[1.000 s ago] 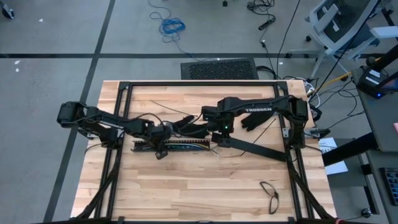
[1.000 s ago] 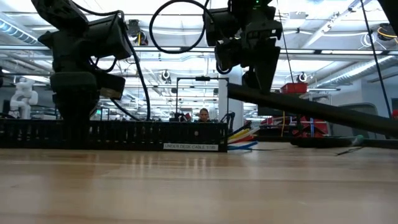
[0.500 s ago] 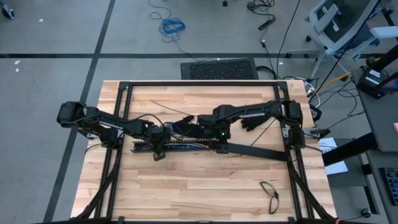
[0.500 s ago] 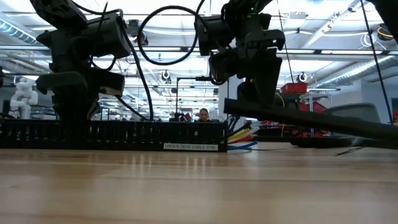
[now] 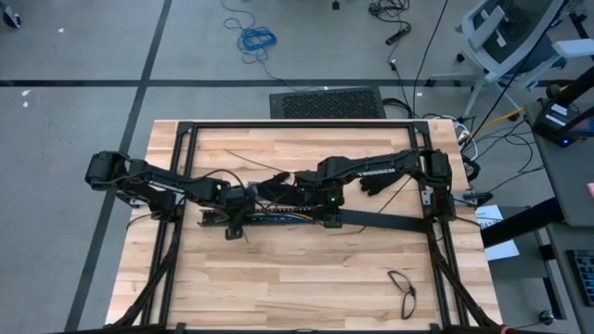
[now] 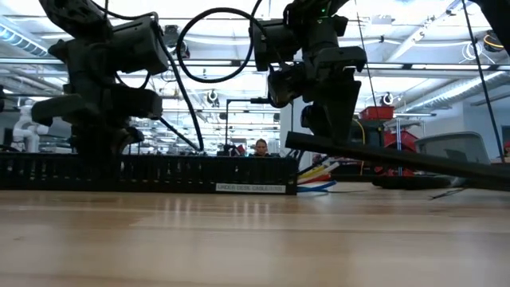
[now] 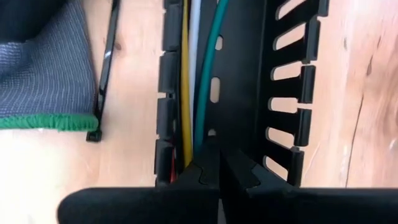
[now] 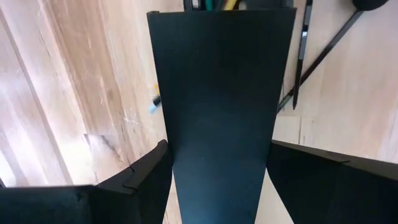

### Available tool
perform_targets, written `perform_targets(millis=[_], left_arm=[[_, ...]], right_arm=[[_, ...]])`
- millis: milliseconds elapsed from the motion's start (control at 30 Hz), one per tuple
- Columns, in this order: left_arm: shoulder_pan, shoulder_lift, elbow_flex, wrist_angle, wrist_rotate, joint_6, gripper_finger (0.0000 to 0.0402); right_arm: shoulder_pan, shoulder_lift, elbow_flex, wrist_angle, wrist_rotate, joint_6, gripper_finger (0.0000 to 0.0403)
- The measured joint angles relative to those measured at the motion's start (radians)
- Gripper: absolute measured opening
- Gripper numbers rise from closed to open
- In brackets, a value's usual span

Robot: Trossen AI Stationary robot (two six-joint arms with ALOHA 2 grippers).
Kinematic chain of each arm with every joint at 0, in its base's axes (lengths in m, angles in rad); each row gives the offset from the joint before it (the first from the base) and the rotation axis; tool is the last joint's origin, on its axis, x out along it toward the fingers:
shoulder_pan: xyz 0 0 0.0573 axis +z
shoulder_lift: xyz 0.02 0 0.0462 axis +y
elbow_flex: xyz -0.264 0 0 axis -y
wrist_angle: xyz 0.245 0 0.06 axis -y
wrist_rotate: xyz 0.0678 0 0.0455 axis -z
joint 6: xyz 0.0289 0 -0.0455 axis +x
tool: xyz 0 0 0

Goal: Ziptie cables
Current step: Close the cable duct

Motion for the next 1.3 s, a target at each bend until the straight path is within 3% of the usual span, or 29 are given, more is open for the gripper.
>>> perform_targets(millis=[367, 1300], left_arm=[[-0.002, -0.001, 0.002, -0.019, -0.013, 0.066, 0.0], [-0.002, 0.0, 0.011, -0.016, -0.033, 0.052, 0.0]], right_arm=[[0.0, 0.0, 0.0, 0.004, 0.004, -0.022, 0.0231], [0.004, 0.064, 0.04, -0.029, -0.026, -0.044, 0.0231]])
